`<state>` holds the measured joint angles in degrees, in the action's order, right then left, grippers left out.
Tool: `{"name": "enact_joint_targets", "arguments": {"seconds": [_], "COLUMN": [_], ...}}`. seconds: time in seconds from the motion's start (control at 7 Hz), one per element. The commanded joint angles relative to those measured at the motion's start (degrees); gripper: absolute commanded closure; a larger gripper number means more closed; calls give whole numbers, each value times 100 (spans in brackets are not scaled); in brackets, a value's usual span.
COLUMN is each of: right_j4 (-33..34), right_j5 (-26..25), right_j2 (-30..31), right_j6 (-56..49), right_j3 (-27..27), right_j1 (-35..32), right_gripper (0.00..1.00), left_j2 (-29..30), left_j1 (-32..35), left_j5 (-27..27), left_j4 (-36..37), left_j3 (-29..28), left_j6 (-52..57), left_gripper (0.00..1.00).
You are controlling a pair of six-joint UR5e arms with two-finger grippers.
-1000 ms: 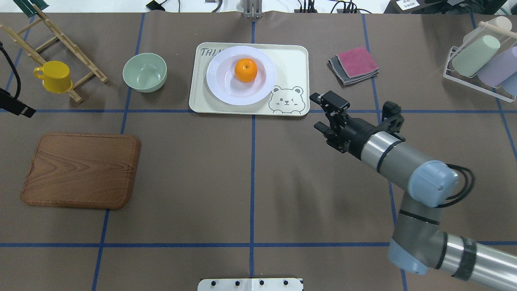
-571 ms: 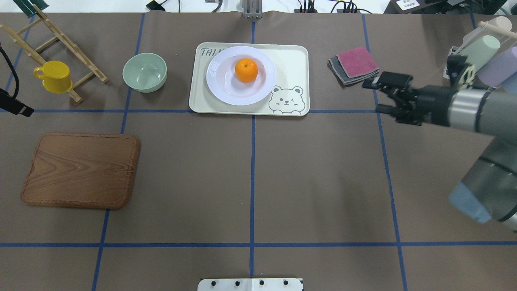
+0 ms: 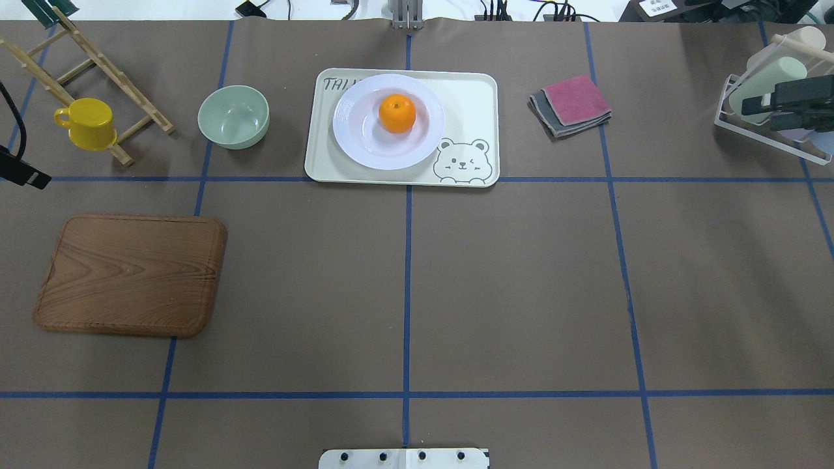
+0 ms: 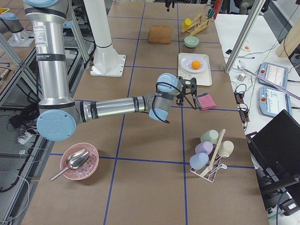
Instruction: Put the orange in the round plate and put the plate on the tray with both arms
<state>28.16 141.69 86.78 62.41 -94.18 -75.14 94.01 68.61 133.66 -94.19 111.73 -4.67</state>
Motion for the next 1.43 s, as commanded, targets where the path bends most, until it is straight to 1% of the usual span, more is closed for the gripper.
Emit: {"name": "enact_joint_targets", "arguments": {"seconds": [0.0,0.14,0.29,0.57,0.71,0.86,1.0,1.14,1.29], "right_j4": [748,1092,1582,2960,3768,5046,6494,7623,7895], "right_j5": [52,34,-148,-570,-999,-1420,-1442,-1425,-1277], "right_j2": [154,163,224,225,225,147,-281,-633,-558], "right_j6": [-1671,-2237,-3130,-5316,-6380,-7600,-8526,-9075,-9054], "right_j3": [49,49,40,6,-99,-326,-424,-478,-635], "right_j1": [-211,-263,-316,-588,-624,-703,-990,-1133,-1134], "right_gripper": [0,0,0,0,0,0,0,0,0], "left_j2": [-41,-206,-269,-348,-479,-602,-612,-865,-911], "left_j1": [82,82,91,143,240,345,398,495,739], "left_j5": [2,-7,-7,-16,-7,-7,-7,45,81], "left_j4": [-12,-12,-12,-21,-21,-12,-3,-3,32], "left_j3": [68,190,243,305,305,288,244,209,52], "left_j6": [19,28,28,36,376,753,870,1237,1441], "left_gripper": [1,1,1,1,1,1,1,1,1]}}
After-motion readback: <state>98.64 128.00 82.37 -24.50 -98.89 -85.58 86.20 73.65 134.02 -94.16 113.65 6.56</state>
